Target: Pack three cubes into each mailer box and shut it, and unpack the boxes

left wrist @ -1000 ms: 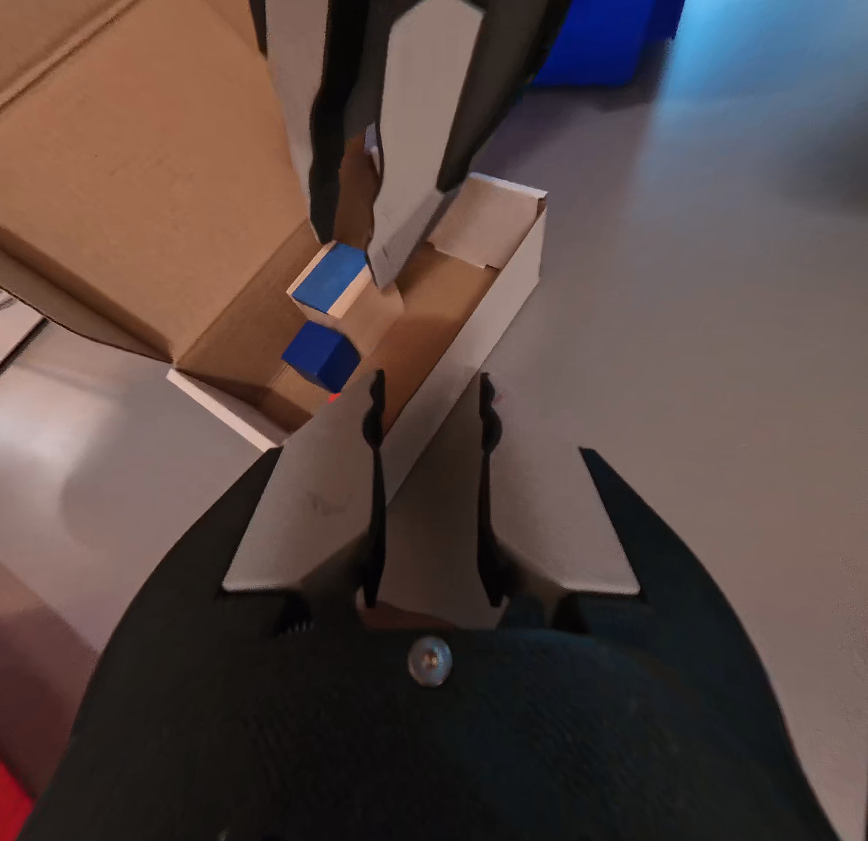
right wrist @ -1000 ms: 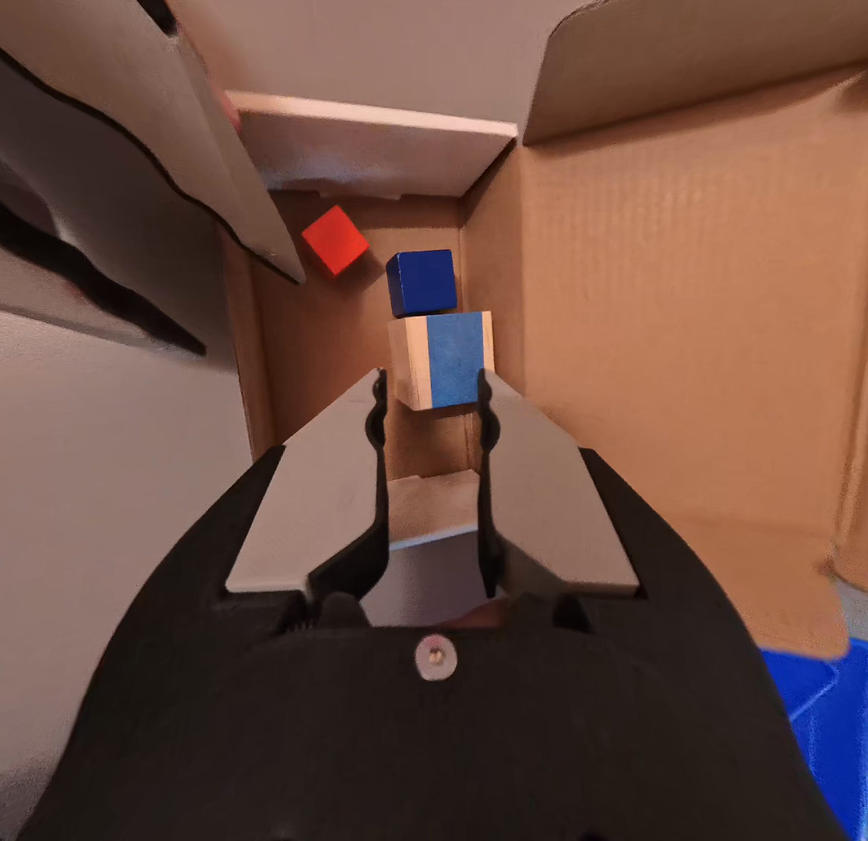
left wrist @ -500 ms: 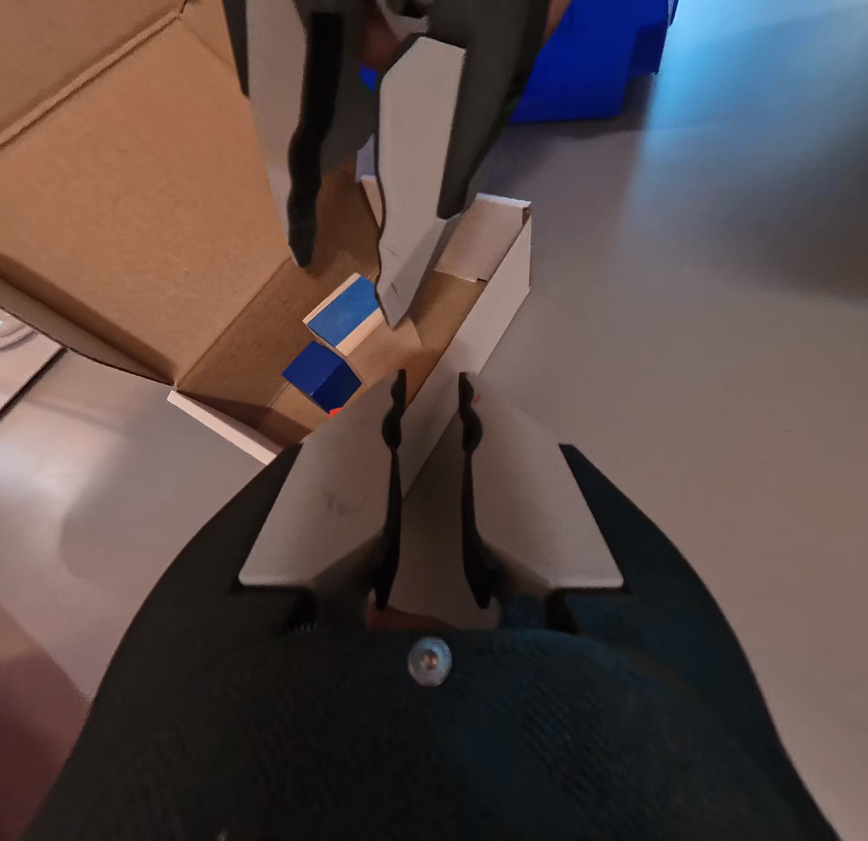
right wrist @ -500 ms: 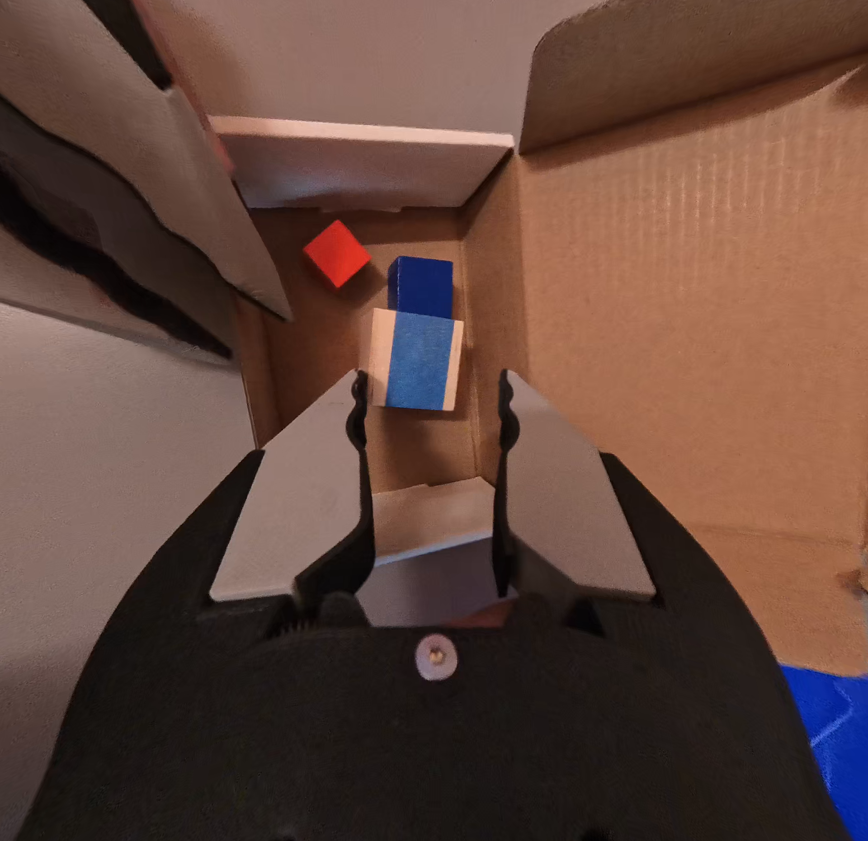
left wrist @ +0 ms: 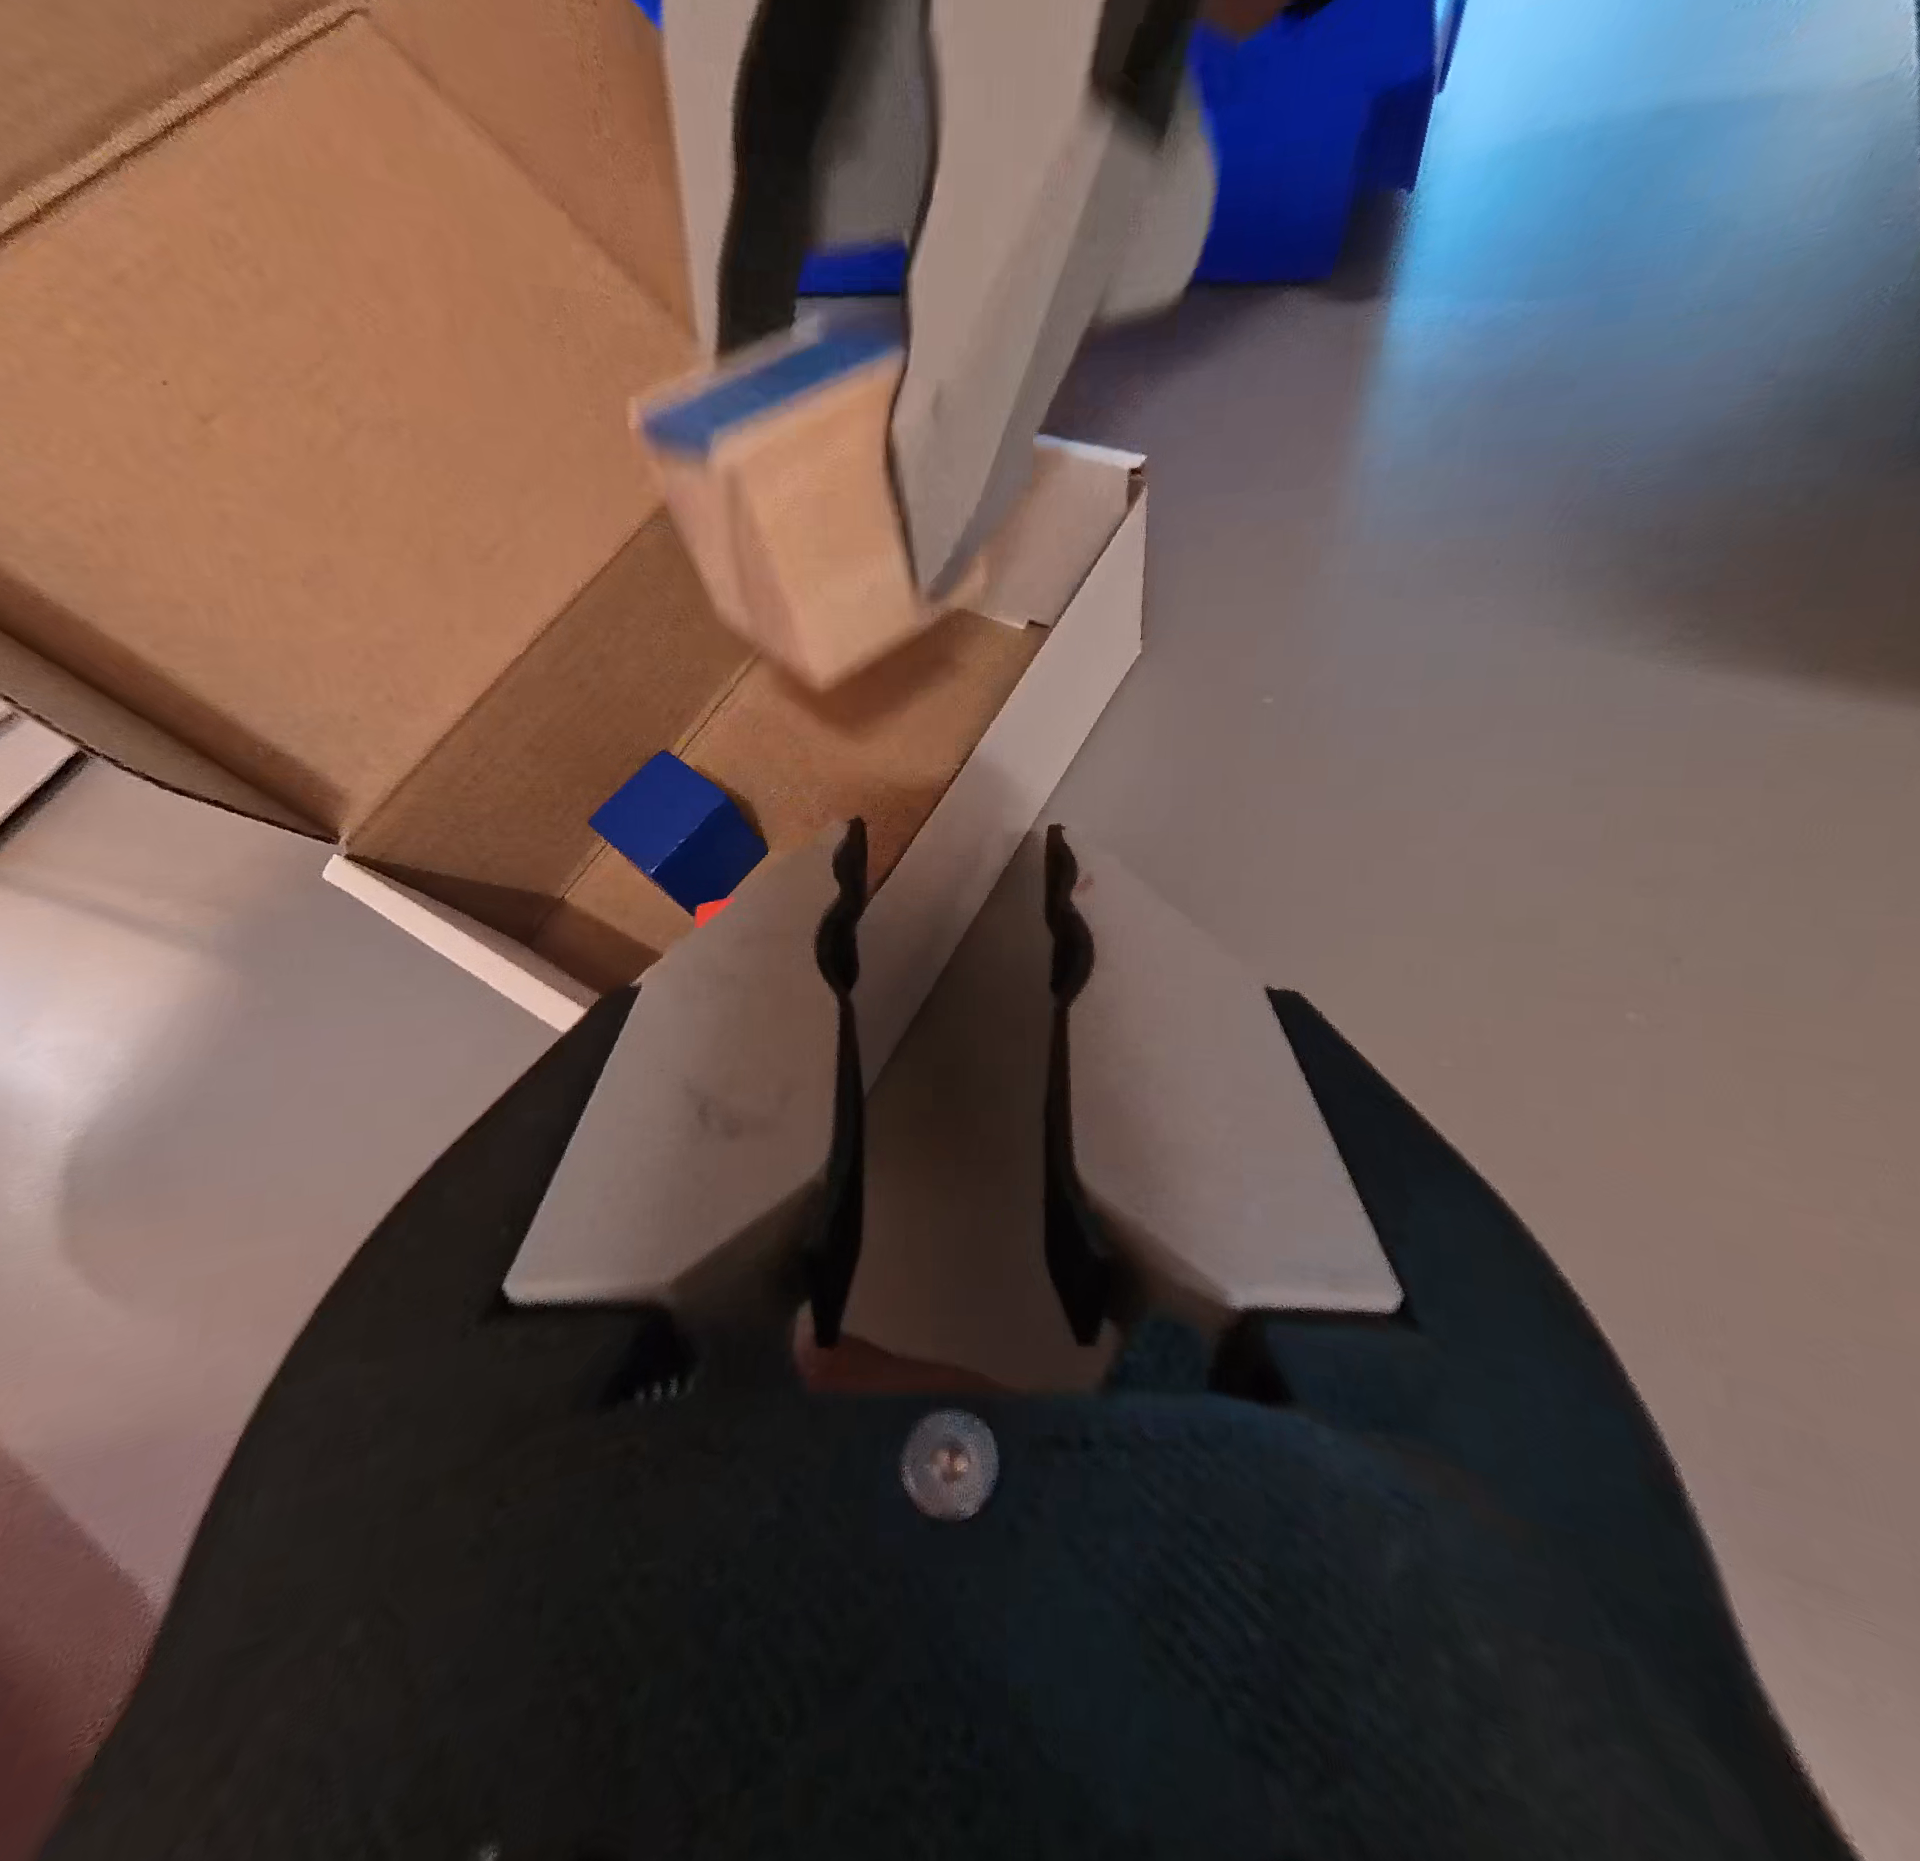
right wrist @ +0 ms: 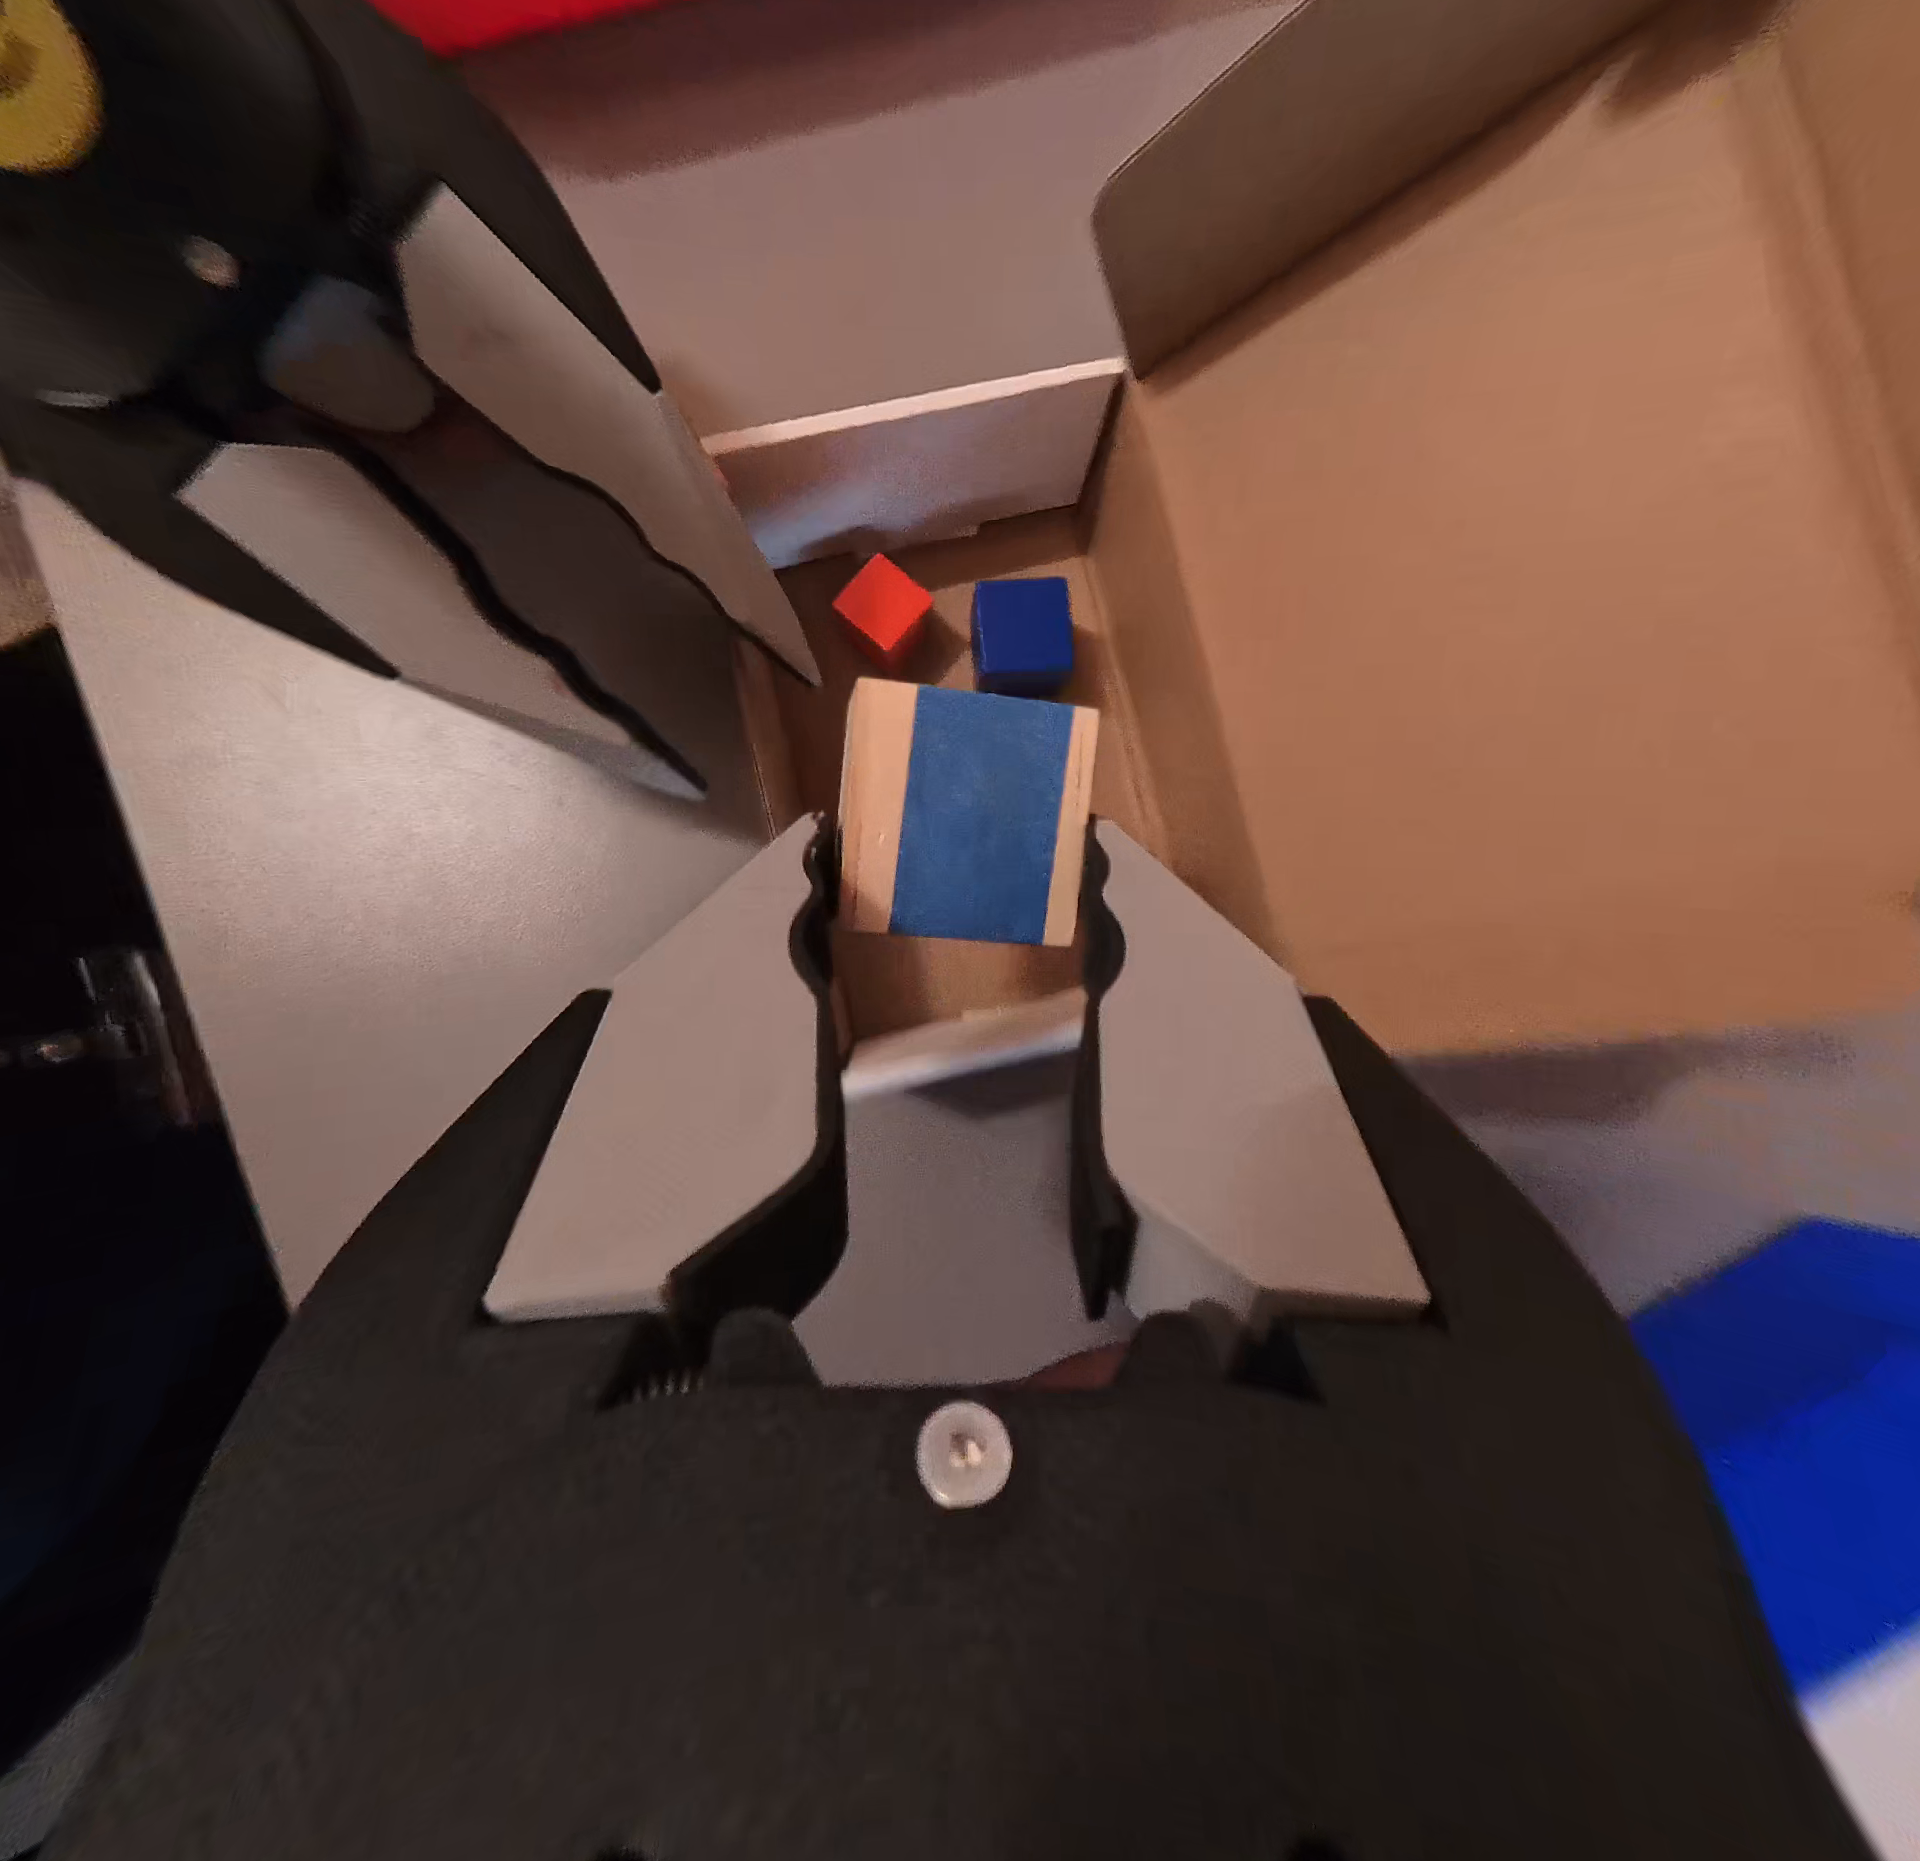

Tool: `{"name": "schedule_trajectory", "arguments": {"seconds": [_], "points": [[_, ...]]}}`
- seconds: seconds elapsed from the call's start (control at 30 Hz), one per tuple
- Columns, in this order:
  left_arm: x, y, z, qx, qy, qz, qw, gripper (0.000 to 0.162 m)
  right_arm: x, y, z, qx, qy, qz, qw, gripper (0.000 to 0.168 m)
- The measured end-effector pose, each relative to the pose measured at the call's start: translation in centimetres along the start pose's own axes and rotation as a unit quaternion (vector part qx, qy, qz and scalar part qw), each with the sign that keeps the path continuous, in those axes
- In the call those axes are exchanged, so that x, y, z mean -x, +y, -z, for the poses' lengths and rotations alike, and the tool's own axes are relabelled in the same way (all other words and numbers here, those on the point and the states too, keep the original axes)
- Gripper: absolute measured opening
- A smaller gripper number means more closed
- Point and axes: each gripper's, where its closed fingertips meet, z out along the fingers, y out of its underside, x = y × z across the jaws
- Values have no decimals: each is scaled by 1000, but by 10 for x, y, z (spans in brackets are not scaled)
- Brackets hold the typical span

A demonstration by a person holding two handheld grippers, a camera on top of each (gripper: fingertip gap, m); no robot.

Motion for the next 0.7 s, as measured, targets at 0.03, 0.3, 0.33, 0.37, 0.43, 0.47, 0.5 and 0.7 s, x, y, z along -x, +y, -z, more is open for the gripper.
{"name": "schedule_trajectory", "arguments": {"seconds": [0.03,0.3,0.33,0.37,0.43,0.47,0.5,0.7], "points": [[0,0,0,0,0,1,1000,32,-4,1,17,-18,11,-8,1000,44],[-2,-1,-2,-1,0,1,1000,34,-99,121,163,12,206,-139,969,45],[-2,-1,-2,-1,1,2,1000,34,-109,147,173,39,223,-158,961,44],[-2,-2,-2,-1,1,2,1000,34,-117,171,179,65,235,-174,954,44],[-2,-2,-3,-1,1,0,1000,34,-124,210,182,104,241,-200,944,44],[-2,-2,-3,0,1,0,1000,34,-124,222,177,116,232,-209,943,45],[-2,-2,-3,-1,2,0,1000,35,-122,231,171,125,223,-210,944,45],[-2,-2,-3,-2,7,7,1000,35,-117,235,129,174,189,-137,957,45]]}}
